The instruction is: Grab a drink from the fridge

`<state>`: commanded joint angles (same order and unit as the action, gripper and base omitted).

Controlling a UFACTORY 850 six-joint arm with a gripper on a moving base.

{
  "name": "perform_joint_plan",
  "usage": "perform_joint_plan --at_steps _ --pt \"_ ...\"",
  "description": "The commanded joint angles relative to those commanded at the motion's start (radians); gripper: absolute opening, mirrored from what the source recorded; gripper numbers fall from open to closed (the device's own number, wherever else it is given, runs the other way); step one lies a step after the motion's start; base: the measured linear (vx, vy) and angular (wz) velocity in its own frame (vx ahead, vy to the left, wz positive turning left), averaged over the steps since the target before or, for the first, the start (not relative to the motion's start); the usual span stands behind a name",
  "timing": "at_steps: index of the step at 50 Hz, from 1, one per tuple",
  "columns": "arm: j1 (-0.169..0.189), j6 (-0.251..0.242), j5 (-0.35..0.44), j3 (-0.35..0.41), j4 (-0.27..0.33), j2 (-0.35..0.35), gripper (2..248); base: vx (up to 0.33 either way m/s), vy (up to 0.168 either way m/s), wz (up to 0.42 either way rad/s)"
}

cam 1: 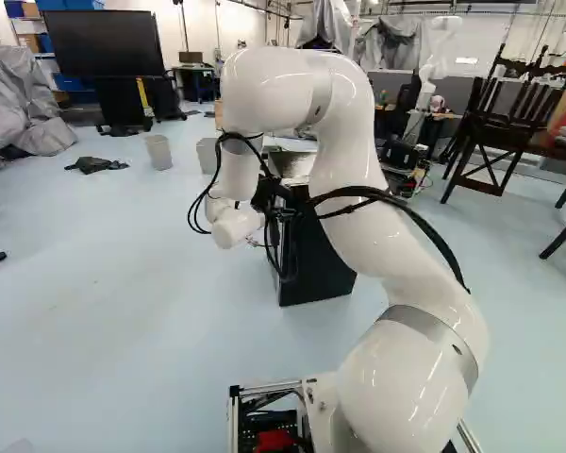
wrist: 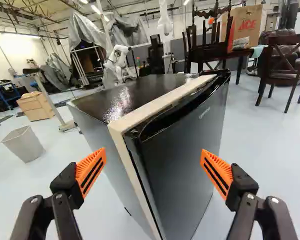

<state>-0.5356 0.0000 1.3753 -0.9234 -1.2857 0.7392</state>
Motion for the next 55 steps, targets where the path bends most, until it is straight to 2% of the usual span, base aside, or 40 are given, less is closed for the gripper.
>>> perform_joint_plan --at_steps 23,55 --pt "0.010 0.000 0.000 -0.036 -0.053 0.019 247 0.000 0.000 0.000" --pt "0.028 0.000 0.000 -0.046 -0.057 0.024 247 0.000 0.000 0.000"
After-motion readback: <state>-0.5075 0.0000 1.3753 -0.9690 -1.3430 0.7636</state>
